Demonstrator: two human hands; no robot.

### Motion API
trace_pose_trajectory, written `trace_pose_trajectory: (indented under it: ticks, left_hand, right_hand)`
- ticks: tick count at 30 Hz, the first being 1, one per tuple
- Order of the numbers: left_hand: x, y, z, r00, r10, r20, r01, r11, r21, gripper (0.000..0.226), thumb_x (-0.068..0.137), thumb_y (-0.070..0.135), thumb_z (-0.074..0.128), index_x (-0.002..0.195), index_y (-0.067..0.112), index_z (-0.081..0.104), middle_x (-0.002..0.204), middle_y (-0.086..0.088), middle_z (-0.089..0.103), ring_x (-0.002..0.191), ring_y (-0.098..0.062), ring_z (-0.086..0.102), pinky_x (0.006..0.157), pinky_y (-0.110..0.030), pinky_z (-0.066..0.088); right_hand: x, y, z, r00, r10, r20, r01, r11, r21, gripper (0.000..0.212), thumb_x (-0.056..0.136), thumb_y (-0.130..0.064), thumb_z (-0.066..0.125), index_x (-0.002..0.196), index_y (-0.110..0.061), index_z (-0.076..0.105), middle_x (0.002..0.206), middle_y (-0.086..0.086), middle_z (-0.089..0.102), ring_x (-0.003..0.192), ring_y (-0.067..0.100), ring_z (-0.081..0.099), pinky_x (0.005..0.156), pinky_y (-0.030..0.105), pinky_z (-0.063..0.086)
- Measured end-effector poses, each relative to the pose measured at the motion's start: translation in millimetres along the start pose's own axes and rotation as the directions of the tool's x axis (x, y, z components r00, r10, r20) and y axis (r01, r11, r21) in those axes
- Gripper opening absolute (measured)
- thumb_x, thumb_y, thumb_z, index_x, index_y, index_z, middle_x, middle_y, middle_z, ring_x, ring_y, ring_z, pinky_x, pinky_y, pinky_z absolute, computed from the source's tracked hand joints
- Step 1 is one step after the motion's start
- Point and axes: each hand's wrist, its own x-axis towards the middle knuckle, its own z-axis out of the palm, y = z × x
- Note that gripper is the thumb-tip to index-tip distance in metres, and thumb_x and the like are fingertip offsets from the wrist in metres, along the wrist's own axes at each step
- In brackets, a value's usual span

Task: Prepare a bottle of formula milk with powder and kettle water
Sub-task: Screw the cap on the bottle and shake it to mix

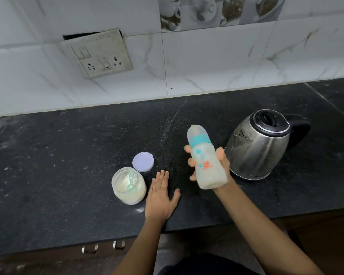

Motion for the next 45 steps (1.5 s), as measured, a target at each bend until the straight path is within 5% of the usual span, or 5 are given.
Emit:
trace_pose_trajectory:
  ticks: [5,10,16,31,45]
  left_hand:
    - [-0.9,-0.1,0.4,1.0,-0.002,0.002,0.002,1.0,-0.001,0.074,0.089,0.053,0.037,0.152,0.017,0.021,0.159,0.0,0.019,0.148,-0.012,0.009,0.117,-0.022,-0.006]
    - [0.1,-1.1,1.3,1.0,0.005,-0.001,-0.005,1.0,0.002,0.079,0.085,0.058,0.028,0.151,0.016,0.023,0.159,-0.001,0.02,0.148,-0.012,0.01,0.118,-0.022,-0.005]
    - [-0.7,-0.3,0.7,1.0,0.001,-0.003,-0.001,1.0,-0.001,0.074,0.089,0.053,0.037,0.152,0.016,0.021,0.16,-0.001,0.018,0.148,-0.012,0.009,0.117,-0.022,-0.006]
    - [-0.5,-0.5,0.6,1.0,0.001,-0.004,-0.001,1.0,-0.005,0.075,0.088,0.055,0.033,0.152,0.017,0.021,0.16,-0.001,0.019,0.148,-0.012,0.008,0.117,-0.022,-0.005]
    - [-0.1,-1.3,0.5,1.0,-0.005,0.003,0.005,1.0,-0.006,0.073,0.09,0.052,0.038,0.152,0.017,0.021,0.159,0.0,0.019,0.148,-0.012,0.009,0.118,-0.023,-0.004]
  right_hand:
    - [7.5,3.1,5.7,0.996,-0.081,-0.027,0.085,0.962,0.261,0.09,0.055,-0.013,0.093,0.129,0.001,0.044,0.118,0.025,0.057,0.097,0.038,0.066,0.074,0.051,0.057]
    - [5.1,-0.4,25.6,0.991,-0.06,0.117,0.061,0.998,-0.005,0.058,0.072,-0.015,0.078,0.122,0.003,0.053,0.12,0.021,0.059,0.094,0.033,0.064,0.076,0.052,0.055]
    - [5.7,-1.6,18.7,0.997,-0.004,-0.083,0.015,0.992,0.126,0.082,0.059,-0.009,0.082,0.13,-0.003,0.04,0.111,0.021,0.055,0.083,0.029,0.066,0.071,0.043,0.058]
    - [14.6,-6.9,10.1,0.906,0.069,-0.418,0.096,0.927,0.362,0.051,0.089,-0.031,0.065,0.127,-0.001,0.049,0.124,0.029,0.051,0.096,0.047,0.061,0.078,0.057,0.054]
    - [5.7,-0.9,1.8,0.991,-0.042,-0.13,0.065,0.981,0.181,0.078,0.065,-0.015,0.087,0.129,0.004,0.046,0.115,0.024,0.057,0.097,0.031,0.063,0.077,0.042,0.058]
